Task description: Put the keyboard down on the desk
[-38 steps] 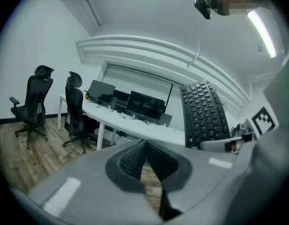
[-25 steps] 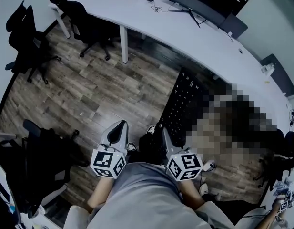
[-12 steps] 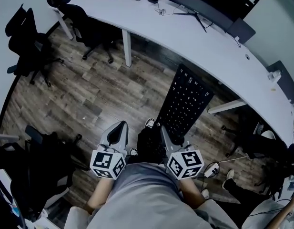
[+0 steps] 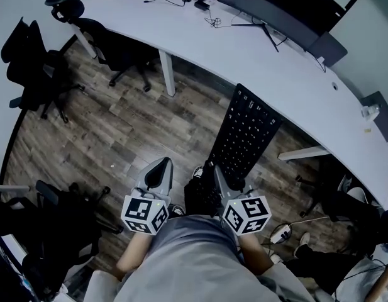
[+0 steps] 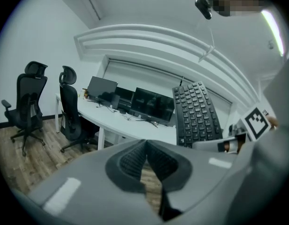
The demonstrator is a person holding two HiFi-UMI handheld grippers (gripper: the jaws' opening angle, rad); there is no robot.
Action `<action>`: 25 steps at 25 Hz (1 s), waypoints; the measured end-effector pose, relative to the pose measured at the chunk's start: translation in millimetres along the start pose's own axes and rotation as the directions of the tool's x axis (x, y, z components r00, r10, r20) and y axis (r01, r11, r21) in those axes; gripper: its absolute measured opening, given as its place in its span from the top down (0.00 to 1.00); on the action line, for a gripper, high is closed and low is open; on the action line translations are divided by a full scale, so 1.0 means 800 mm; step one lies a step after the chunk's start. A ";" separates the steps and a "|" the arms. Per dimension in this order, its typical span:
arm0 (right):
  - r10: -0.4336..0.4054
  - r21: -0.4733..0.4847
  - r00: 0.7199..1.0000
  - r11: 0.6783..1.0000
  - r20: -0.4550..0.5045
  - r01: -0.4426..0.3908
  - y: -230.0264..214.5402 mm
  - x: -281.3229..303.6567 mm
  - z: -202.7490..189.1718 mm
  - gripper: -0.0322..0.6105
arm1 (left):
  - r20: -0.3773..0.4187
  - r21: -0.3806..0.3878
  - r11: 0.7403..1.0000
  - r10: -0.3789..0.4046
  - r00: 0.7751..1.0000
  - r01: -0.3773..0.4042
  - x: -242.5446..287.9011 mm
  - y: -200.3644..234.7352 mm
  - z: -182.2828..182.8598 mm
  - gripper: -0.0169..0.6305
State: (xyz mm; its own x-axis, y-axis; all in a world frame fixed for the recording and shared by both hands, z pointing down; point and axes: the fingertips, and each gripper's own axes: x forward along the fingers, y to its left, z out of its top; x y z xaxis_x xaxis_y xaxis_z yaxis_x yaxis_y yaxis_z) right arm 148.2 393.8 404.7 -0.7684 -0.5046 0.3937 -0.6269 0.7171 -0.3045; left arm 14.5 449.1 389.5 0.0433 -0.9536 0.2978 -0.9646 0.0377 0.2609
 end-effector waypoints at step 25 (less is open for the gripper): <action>0.075 0.040 0.997 0.996 -0.021 -0.074 -0.140 0.128 0.094 0.84 | -0.025 0.027 1.000 0.015 1.000 -0.014 0.198 -0.006 0.069 0.97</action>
State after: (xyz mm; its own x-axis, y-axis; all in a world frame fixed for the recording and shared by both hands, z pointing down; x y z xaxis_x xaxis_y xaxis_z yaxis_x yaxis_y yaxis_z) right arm 129.9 225.5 414.1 -0.8101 -0.4391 0.3884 -0.5731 0.7326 -0.3672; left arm 11.3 281.5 384.4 0.0354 -0.9452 0.3246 -0.9718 0.0432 0.2319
